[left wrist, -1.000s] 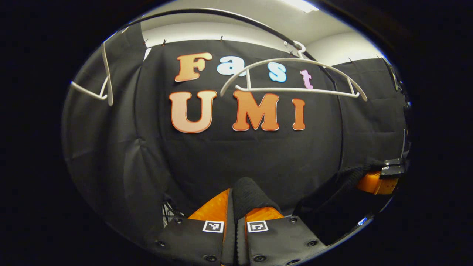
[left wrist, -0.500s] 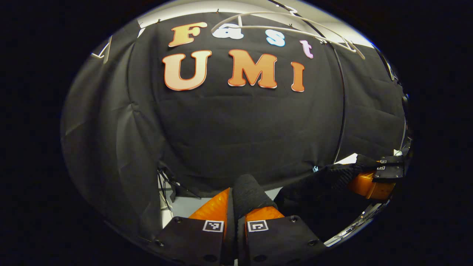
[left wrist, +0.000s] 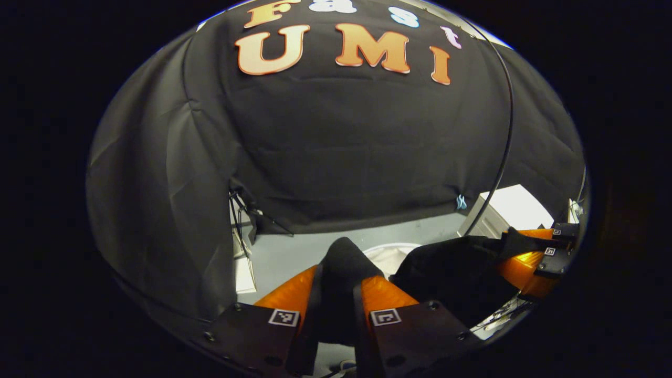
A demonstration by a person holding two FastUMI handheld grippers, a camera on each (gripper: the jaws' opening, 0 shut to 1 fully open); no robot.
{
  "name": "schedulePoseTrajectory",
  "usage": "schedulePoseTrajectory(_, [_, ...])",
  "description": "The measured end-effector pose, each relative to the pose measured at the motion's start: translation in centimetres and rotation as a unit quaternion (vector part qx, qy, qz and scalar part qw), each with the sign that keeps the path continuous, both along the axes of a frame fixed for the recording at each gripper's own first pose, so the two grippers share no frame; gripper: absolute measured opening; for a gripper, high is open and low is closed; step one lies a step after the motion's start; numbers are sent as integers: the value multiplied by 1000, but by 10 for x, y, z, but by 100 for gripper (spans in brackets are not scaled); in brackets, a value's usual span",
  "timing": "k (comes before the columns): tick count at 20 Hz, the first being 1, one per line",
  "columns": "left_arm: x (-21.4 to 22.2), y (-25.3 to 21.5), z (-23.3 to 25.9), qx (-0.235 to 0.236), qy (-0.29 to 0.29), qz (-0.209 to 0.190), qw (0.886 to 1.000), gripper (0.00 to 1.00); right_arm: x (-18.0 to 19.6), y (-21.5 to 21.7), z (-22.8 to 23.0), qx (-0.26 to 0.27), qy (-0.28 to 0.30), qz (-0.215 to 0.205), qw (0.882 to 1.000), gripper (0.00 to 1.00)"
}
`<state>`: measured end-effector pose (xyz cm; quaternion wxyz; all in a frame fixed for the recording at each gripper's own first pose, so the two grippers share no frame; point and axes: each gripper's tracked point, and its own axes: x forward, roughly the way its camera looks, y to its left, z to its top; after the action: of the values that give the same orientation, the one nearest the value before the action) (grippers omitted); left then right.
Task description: Grasp the clothes on the hanger with both hands and then place them into the laundry hamper below.
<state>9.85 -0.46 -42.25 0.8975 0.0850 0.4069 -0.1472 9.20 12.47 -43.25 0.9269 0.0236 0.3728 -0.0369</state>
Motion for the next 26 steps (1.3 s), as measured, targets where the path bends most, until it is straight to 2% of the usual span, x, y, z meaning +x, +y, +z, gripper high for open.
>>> schedulePoseTrajectory(1, [-4,6,-8,11,10,0,1000,40,-8,2,-11,3,15,0,1000,44])
schedulePoseTrajectory(2, [-8,8,-14,17,20,-4,1000,44,-13,5,-19,10,25,-1,1000,49])
schedulePoseTrajectory(3, [-12,9,-21,21,28,-9,999,57,-18,8,-23,12,33,-4,999,62])
schedulePoseTrajectory(4, [-15,13,-24,28,34,-10,999,71,-22,6,-24,10,38,-7,999,58])
schedulePoseTrajectory(5, [-18,15,-27,30,39,-10,999,84,-21,3,-24,6,40,-9,999,71])
schedulePoseTrajectory(7, [-22,16,-29,21,46,-7,999,99,-23,0,-20,2,37,-14,999,76])
schedulePoseTrajectory(9, [-21,19,-24,15,41,-3,999,95,-28,-3,-17,6,38,-21,999,81])
schedulePoseTrajectory(18, [-18,19,32,-13,-17,2,1000,95,-66,-32,5,12,40,-75,996,89])
schedulePoseTrajectory(23, [-24,20,70,-28,-47,13,998,95,-94,-56,39,-2,20,-91,996,90])
schedulePoseTrajectory(26, [-21,20,110,-40,-85,18,995,94,-99,-72,85,-6,-19,-108,994,90])
